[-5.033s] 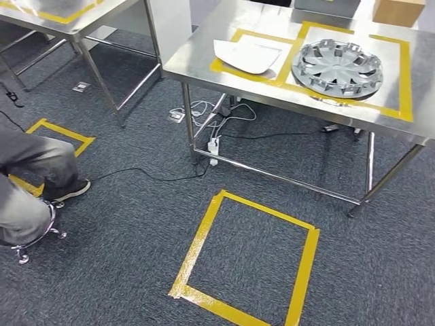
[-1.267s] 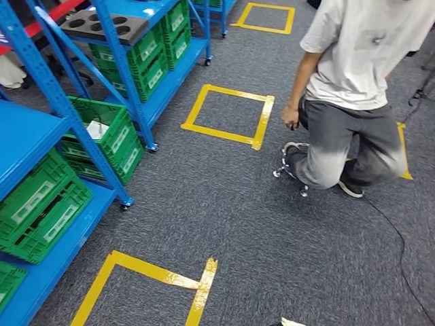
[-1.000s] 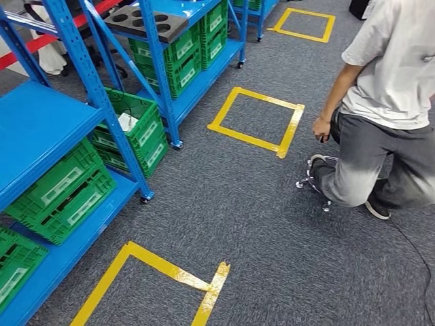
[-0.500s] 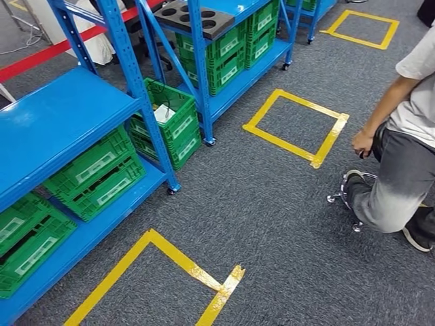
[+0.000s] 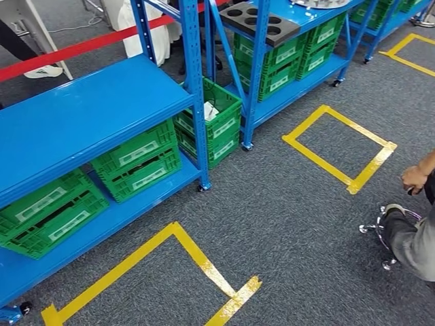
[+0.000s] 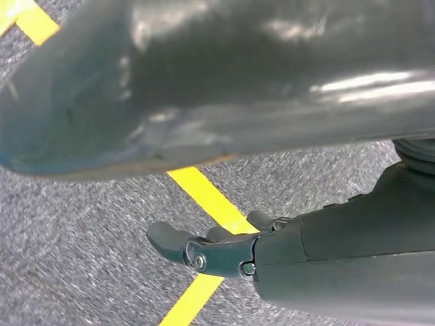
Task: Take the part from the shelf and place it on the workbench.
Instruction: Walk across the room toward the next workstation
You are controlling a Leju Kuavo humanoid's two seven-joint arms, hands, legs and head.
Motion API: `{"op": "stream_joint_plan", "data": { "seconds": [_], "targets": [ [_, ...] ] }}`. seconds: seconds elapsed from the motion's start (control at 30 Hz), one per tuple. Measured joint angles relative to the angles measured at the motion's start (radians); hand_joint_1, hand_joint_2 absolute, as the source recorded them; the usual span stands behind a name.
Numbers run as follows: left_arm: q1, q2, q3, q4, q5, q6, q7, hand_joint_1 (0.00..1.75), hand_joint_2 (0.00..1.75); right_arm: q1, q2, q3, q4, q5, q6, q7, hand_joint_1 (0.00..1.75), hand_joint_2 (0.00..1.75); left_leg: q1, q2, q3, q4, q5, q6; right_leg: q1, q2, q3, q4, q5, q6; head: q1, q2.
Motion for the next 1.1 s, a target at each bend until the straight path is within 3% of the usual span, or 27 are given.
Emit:
{"op": "stream_joint_plan", "data": {
  "seconds": [0.07, 0.13, 0.2, 0.27, 0.33, 0.4, 0.43, 0.47, 0.5, 0.57, 0.63, 0.7, 0.77, 0.83, 0.87, 0.9, 0.93, 0.97, 1.0, 1.03, 1.1],
  "targets": [
    [-0.002, 0.000, 0.000, 0.000, 0.000, 0.000, 0.000, 0.00, 0.00, 0.001, 0.000, 0.000, 0.001, 0.000, 0.000, 0.000, 0.00, 0.00, 0.002, -0.028, -0.003, 0.011, -0.007, -0.012, -0.008, 0.053, 0.052, -0.125, 0.052, 0.001, 0.000, 0.000],
    [-0.003, 0.000, 0.000, 0.000, 0.000, 0.000, 0.000, 0.00, 0.00, 0.000, 0.000, 0.000, 0.001, 0.000, 0.001, -0.001, 0.00, 0.00, 0.003, -0.050, -0.013, 0.019, -0.009, -0.025, -0.012, 0.086, 0.075, -0.168, 0.051, -0.010, 0.000, 0.000],
    [0.001, 0.001, 0.000, 0.000, -0.001, 0.000, 0.000, 0.00, 0.00, -0.001, -0.001, 0.000, 0.002, 0.001, 0.001, 0.000, 0.00, 0.00, 0.006, -0.067, -0.020, 0.020, -0.007, -0.035, -0.010, 0.064, 0.082, -0.172, 0.052, -0.027, 0.000, 0.000],
    [0.003, 0.002, 0.000, 0.000, -0.001, 0.000, 0.000, 0.00, 0.00, 0.000, -0.001, 0.000, 0.001, 0.002, 0.002, 0.000, 0.00, 0.00, 0.005, -0.031, -0.035, 0.053, -0.028, -0.043, -0.011, 0.036, 0.088, -0.176, 0.052, -0.042, -0.005, 0.000],
    [-0.001, 0.002, 0.000, 0.000, -0.001, 0.000, 0.000, 0.00, 0.00, 0.002, -0.001, 0.000, 0.001, 0.002, 0.004, 0.000, 0.00, 0.00, 0.003, 0.030, -0.088, 0.164, -0.086, -0.052, -0.009, 0.003, 0.092, -0.178, 0.049, -0.052, -0.011, 0.000],
    [-0.003, 0.003, 0.000, 0.000, -0.001, -0.001, 0.000, 0.00, 0.00, 0.004, -0.001, 0.000, 0.002, 0.003, 0.005, 0.001, 0.00, 0.00, 0.006, 0.052, -0.149, 0.288, -0.133, -0.057, -0.005, -0.032, 0.094, -0.177, 0.044, -0.056, -0.012, 0.000],
    [-0.002, 0.003, 0.000, 0.000, -0.001, -0.001, 0.000, 0.00, 0.00, 0.004, -0.001, 0.000, 0.002, 0.003, 0.006, 0.002, 0.00, 0.00, 0.007, 0.054, -0.160, 0.308, -0.130, -0.057, -0.004, -0.047, 0.096, -0.177, 0.041, -0.056, -0.012, 0.000],
    [0.001, 0.003, 0.000, 0.000, -0.001, -0.001, 0.000, 0.00, 0.00, 0.004, -0.001, 0.000, 0.002, 0.003, 0.006, 0.002, 0.00, 0.00, 0.007, 0.057, -0.150, 0.288, -0.107, -0.056, -0.002, -0.060, 0.099, -0.177, 0.039, -0.056, -0.012, 0.000],
    [0.002, 0.003, 0.000, 0.000, -0.002, -0.002, 0.000, 0.00, 0.00, 0.003, -0.001, 0.000, 0.002, 0.003, 0.006, 0.002, 0.00, 0.00, 0.006, 0.063, -0.121, 0.231, -0.071, -0.051, -0.001, -0.072, 0.103, -0.177, 0.036, -0.055, -0.012, 0.000],
    [0.002, 0.004, 0.000, 0.000, -0.002, -0.002, 0.000, 0.00, 0.00, 0.003, -0.001, 0.000, 0.002, 0.004, 0.007, 0.002, 0.00, 0.00, -0.004, 0.109, -0.051, 0.092, -0.016, -0.036, 0.002, -0.094, 0.112, -0.178, 0.028, -0.049, -0.012, 0.000],
    [-0.001, 0.004, 0.000, 0.000, -0.002, -0.002, 0.000, 0.00, 0.00, 0.001, -0.001, 0.000, 0.002, 0.005, 0.009, 0.002, 0.00, 0.00, -0.016, 0.141, -0.021, 0.027, -0.006, -0.025, 0.005, -0.115, 0.118, -0.180, 0.022, -0.040, -0.012, 0.000],
    [0.000, 0.004, 0.000, 0.000, -0.002, -0.002, 0.000, 0.00, 0.00, -0.004, -0.001, 0.000, 0.001, 0.005, 0.009, 0.002, 0.00, 0.00, -0.017, 0.123, -0.020, 0.019, -0.006, -0.020, 0.007, -0.134, 0.128, -0.185, 0.018, -0.030, -0.012, 0.000],
    [0.004, 0.004, 0.000, 0.000, -0.002, -0.002, 0.000, 0.00, 0.00, -0.008, -0.001, 0.000, 0.001, 0.005, 0.010, 0.002, 0.00, 0.00, -0.009, 0.101, -0.011, 0.005, 0.001, -0.011, 0.006, -0.105, 0.125, -0.167, 0.000, -0.021, -0.010, 0.000],
    [0.002, 0.003, 0.000, 0.000, -0.002, -0.002, 0.000, 0.00, 0.00, -0.007, -0.001, 0.000, 0.000, 0.006, 0.010, 0.002, 0.00, 0.00, -0.002, 0.077, -0.005, -0.004, 0.006, -0.004, 0.004, -0.042, 0.078, -0.071, -0.051, -0.015, -0.004, 0.000],
    [0.000, 0.003, 0.000, 0.000, -0.002, -0.002, 0.000, 0.00, 0.00, -0.007, -0.001, 0.000, 0.000, 0.005, 0.010, 0.002, 0.00, 0.00, -0.001, 0.064, -0.005, -0.004, 0.006, -0.002, 0.003, -0.023, 0.040, -0.002, -0.078, -0.014, -0.002, 0.000],
    [-0.001, 0.002, 0.000, 0.000, -0.002, -0.002, 0.000, 0.00, 0.00, -0.006, -0.001, 0.000, 0.000, 0.005, 0.010, 0.002, 0.00, 0.00, -0.001, 0.051, -0.005, -0.004, 0.005, -0.001, 0.003, -0.016, 0.004, 0.059, -0.095, -0.012, -0.001, 0.000],
    [0.000, 0.002, 0.000, 0.000, -0.002, -0.003, 0.000, 0.00, 0.00, -0.005, -0.001, 0.000, 0.000, 0.005, 0.010, 0.003, 0.00, 0.00, 0.000, 0.037, -0.004, -0.003, 0.004, -0.001, 0.003, -0.013, -0.020, 0.090, -0.094, -0.011, -0.002, 0.000],
    [0.000, 0.002, 0.000, 0.000, -0.002, -0.003, 0.000, 0.00, 0.00, -0.003, -0.001, 0.000, 0.000, 0.005, 0.010, 0.003, 0.00, 0.00, 0.000, 0.021, -0.002, -0.003, 0.003, -0.002, 0.002, -0.012, -0.026, 0.082, -0.070, -0.010, -0.002, 0.000],
    [0.001, 0.001, 0.000, 0.000, -0.002, -0.003, 0.000, 0.00, 0.00, -0.002, -0.002, 0.000, 0.000, 0.006, 0.010, 0.003, 0.00, 0.00, 0.002, 0.005, 0.000, -0.001, 0.001, -0.004, 0.001, -0.008, -0.013, 0.035, -0.029, -0.010, -0.002, 0.000],
    [0.001, 0.001, 0.000, 0.000, -0.002, -0.003, -0.001, 0.00, 0.00, -0.001, -0.002, 0.000, 0.000, 0.006, 0.010, 0.004, 0.00, 0.00, 0.003, -0.010, 0.002, 0.002, -0.003, -0.008, -0.002, 0.005, 0.013, -0.035, 0.014, -0.010, -0.002, 0.000],
    [-0.001, 0.000, 0.000, 0.000, -0.002, -0.005, -0.004, 0.00, 0.00, 0.000, -0.002, 0.000, 0.001, 0.006, 0.010, 0.004, 0.00, 0.00, 0.004, -0.036, 0.000, 0.011, -0.010, -0.019, -0.006, 0.041, 0.062, -0.147, 0.058, -0.011, -0.001, 0.000]
  ]
}}
